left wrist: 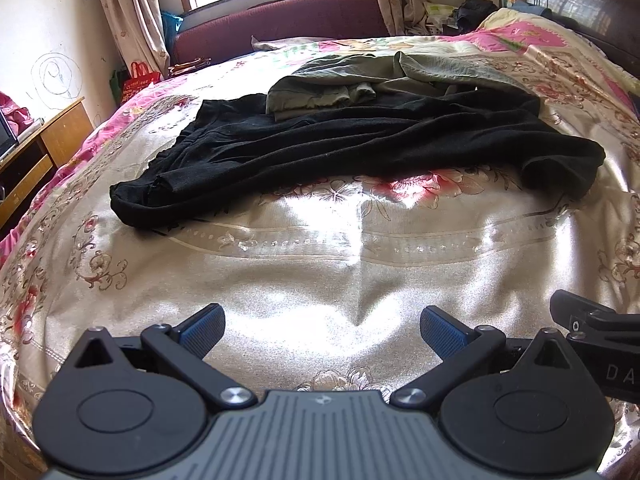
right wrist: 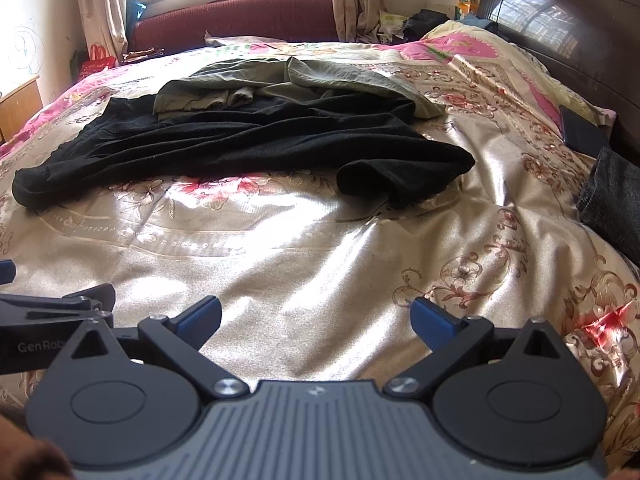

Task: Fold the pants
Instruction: 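Move both grippers toward the black pants on the bed, then grasp the black pants waistband with the left gripper while the right gripper grasps the other waistband edge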

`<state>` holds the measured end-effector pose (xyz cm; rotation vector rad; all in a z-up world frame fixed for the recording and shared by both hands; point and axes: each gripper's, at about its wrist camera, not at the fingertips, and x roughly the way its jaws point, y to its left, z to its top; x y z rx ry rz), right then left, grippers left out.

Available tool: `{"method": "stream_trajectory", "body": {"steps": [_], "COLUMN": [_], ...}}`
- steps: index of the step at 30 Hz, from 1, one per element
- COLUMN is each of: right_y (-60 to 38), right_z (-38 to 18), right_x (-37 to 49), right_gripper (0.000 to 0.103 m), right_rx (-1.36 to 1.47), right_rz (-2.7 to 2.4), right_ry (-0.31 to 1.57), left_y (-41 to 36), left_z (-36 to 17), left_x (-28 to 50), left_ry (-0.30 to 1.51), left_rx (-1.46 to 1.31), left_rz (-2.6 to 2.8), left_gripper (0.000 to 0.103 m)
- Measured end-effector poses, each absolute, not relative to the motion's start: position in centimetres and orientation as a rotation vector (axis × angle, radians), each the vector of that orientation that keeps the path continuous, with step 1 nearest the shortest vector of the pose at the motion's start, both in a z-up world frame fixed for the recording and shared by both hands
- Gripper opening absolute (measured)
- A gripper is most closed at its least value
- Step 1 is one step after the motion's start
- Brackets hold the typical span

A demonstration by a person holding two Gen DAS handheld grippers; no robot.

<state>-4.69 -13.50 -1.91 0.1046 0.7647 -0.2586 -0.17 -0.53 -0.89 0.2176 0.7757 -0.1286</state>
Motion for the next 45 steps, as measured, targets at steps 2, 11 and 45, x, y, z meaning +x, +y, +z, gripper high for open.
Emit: {"method": "stream_trajectory", "body": {"steps": [2,11,45], "right_y": [-13.5,-13.8,-4.4], "right_z": [-1.9,-2.2,-1.0], "right_x": [-4.7,-4.6,10.4], "right_gripper": [0.1,0.1,0.097], "right_rx": [0.105,0.112,-0.285], "right_rz": [-0.26,-0.261,0.187], "right_ry": [0.764,0.774,0.712], "left_y": [-0.5,-0.5,11.3], "left_z": [-0.9,-1.1,0.2], "left_x": [-0.1,-0.1,10.7], "left_ry": [0.779,0.787,0.662], "left_rx": [0.216,0.217,0.291], "left_rz": [-0.134,-0.142,-0.088], "left_gripper": [0.103,0.103,0.103]}}
